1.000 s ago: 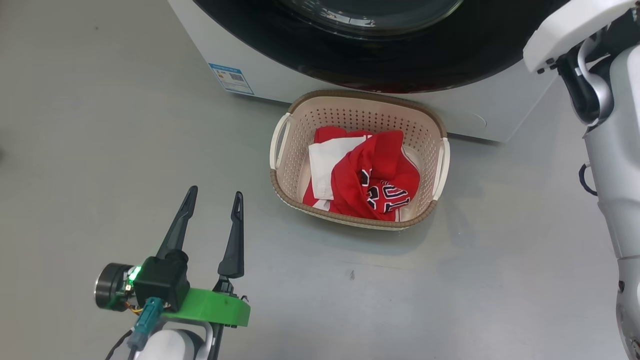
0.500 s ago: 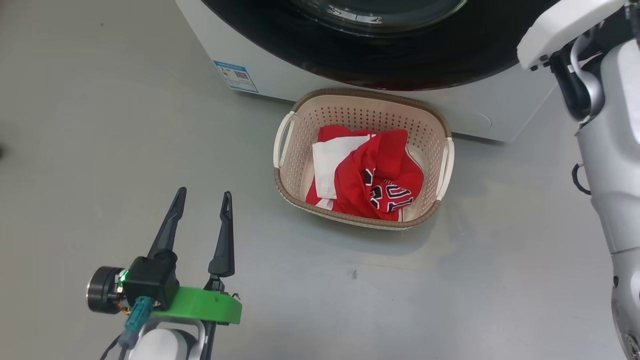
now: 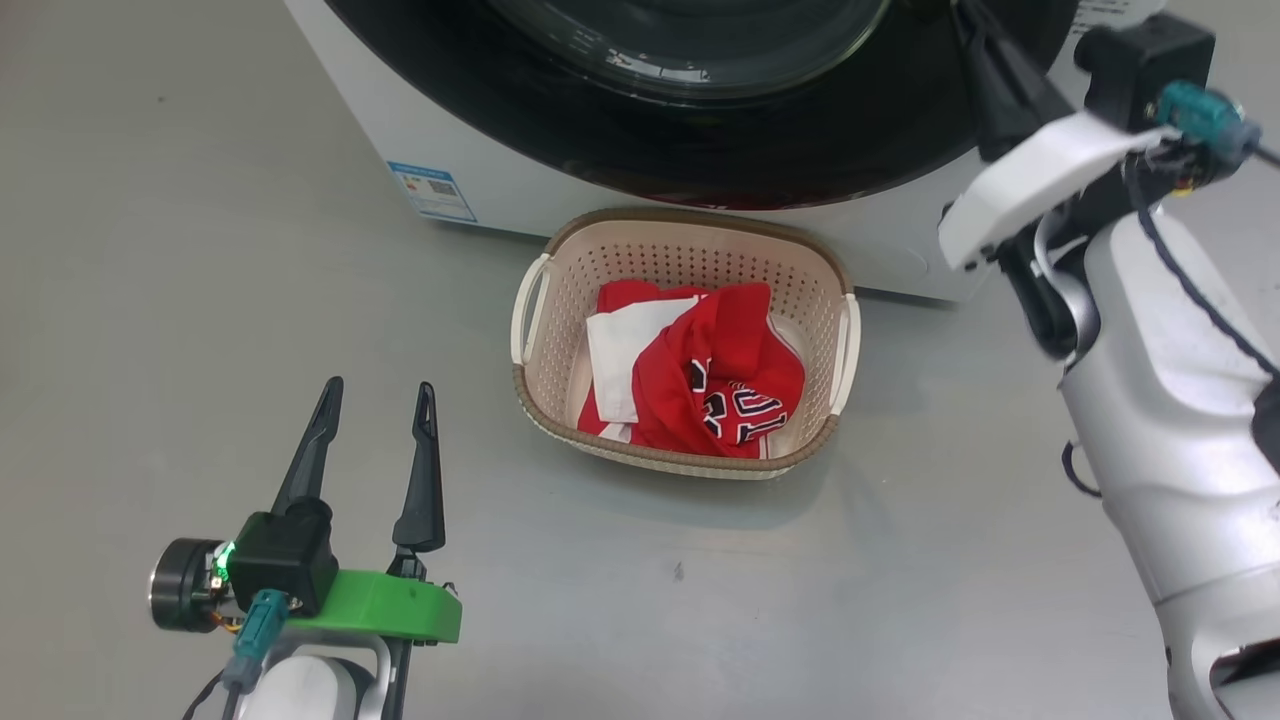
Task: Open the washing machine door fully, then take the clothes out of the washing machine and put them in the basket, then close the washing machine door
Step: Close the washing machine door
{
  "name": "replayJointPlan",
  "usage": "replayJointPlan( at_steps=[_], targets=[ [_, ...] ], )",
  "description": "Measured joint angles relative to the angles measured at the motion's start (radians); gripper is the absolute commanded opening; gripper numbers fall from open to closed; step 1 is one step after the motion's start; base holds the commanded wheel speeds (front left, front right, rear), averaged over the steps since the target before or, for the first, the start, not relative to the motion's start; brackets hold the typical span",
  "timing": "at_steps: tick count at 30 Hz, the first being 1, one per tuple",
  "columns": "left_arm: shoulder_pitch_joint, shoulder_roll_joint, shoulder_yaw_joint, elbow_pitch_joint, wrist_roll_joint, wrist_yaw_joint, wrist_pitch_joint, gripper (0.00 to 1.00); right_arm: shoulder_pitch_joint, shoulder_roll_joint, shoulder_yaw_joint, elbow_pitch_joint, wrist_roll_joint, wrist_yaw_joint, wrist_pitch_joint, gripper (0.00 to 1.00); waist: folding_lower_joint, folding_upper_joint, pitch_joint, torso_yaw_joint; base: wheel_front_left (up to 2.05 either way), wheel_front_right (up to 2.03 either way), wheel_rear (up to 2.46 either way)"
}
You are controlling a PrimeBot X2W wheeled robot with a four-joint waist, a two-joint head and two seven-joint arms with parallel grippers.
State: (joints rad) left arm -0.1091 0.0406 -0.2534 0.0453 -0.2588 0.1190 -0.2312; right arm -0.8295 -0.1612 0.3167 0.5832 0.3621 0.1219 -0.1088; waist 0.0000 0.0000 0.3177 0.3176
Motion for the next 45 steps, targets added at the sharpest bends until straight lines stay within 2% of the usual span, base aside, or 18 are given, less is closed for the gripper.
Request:
replayJointPlan(
  at_steps=[13, 14, 15, 16, 17, 18, 26, 36, 45],
  targets=[
    [0.013, 0.0, 0.006, 0.024, 0.035, 0.0, 0.0, 1.0, 0.275, -0.027, -0.033, -0.03, 0.05, 0.0, -0.102, 0.0, 0.0, 0.0, -0.081, -0.056, 0.0, 0.0, 0.0],
    [0.017, 0.0, 0.006, 0.027, 0.038, 0.0, 0.001, 1.0, 0.295, -0.027, -0.035, -0.03, 0.051, 0.0, -0.104, 0.03, 0.0, 0.0, -0.088, -0.061, 0.0, 0.0, 0.0],
    [0.022, 0.0, 0.007, 0.028, 0.04, 0.0, 0.001, 1.0, 0.312, -0.026, -0.037, -0.03, 0.053, 0.0, -0.104, 0.18, 0.0, 0.0, -0.095, -0.066, 0.0, 0.0, 0.0],
    [0.028, 0.0, 0.007, 0.03, 0.04, 0.0, 0.001, 1.0, 0.328, -0.025, -0.038, -0.03, 0.055, 0.0, -0.106, 0.4, 0.0, 0.0, -0.101, -0.072, 0.0, 0.0, 0.0],
    [0.033, 0.0, 0.007, 0.032, 0.04, 0.0, 0.002, 1.0, 0.342, -0.022, -0.04, -0.031, 0.059, 0.0, -0.109, 0.77, 0.0, 0.0, -0.108, -0.078, 0.0, 0.0, 0.0],
    [0.04, 0.001, 0.005, 0.035, 0.041, 0.0, 0.011, 1.0, 0.368, -0.018, -0.045, -0.036, 0.06, -0.002, -0.114, 1.0, 0.0, 0.0, -0.12, -0.091, 0.0, 0.0, 0.0],
    [0.055, 0.001, -0.005, 0.043, 0.041, 0.0, 0.034, 1.0, 0.455, 0.004, -0.065, -0.08, 0.068, -0.03, -0.127, 1.0, 0.0, 0.0, -0.177, -0.14, 0.0, 0.0, 0.0],
    [0.097, 0.012, 0.007, 0.041, 0.041, 0.0, 0.057, 1.0, 0.609, 0.002, -0.073, -0.147, 0.058, -0.084, -0.135, 1.0, 0.0, 0.0, -0.244, -0.21, 0.0, 0.0, 0.0],
    [0.12, 0.013, 0.0, 0.029, 0.04, 0.0, 0.083, 1.0, 0.716, 0.008, -0.083, -0.222, 0.058, -0.122, -0.135, 1.0, 0.0, 0.0, -0.279, -0.245, 0.0, 0.0, 0.0]
  ],
)
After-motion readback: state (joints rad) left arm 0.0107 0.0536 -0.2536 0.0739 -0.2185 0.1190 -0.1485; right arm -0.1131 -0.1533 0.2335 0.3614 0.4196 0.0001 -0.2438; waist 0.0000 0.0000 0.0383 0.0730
